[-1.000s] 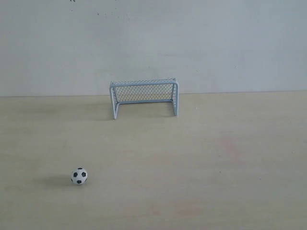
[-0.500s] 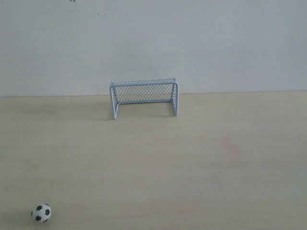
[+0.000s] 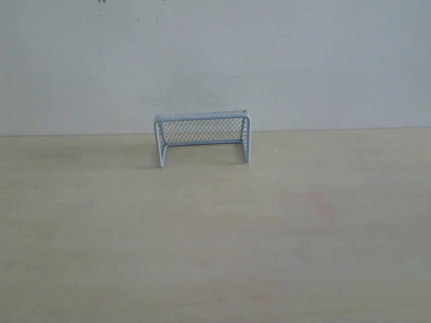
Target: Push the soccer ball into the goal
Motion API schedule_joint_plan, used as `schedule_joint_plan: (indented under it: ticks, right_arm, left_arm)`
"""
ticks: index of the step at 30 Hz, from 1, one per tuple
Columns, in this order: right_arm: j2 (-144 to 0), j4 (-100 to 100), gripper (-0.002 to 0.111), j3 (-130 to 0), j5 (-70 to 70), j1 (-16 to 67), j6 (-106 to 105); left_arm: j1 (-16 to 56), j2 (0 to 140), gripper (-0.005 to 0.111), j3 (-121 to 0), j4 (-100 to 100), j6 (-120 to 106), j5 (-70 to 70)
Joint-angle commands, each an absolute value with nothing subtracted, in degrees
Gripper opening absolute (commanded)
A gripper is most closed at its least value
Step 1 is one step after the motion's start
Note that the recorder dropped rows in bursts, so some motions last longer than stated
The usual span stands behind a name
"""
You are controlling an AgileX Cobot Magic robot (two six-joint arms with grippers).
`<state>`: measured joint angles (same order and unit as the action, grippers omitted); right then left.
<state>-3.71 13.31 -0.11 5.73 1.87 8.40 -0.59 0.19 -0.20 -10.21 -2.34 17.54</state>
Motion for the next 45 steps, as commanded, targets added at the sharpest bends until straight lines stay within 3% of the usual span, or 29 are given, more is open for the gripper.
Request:
schedule_joint_plan:
  ticks: [1, 12, 45]
  right_arm:
    - [-3.5, 11.7, 0.0, 0.0, 8.9, 1.7, 7.5]
    - [-0.7, 10.7, 0.0, 0.0, 18.7, 1.7, 5.3]
    - [0.0, 2.1, 0.0, 0.0, 19.2, 1.7, -1.9]
  left_arm:
    - [-0.8, 0.0, 0.004, 0.0, -10.0, -2.6, 17.4]
    - [-0.8, 0.0, 0.004, 0.0, -10.0, -2.6, 17.4]
    - [-0.8, 0.0, 0.004, 0.0, -10.0, -2.6, 17.4]
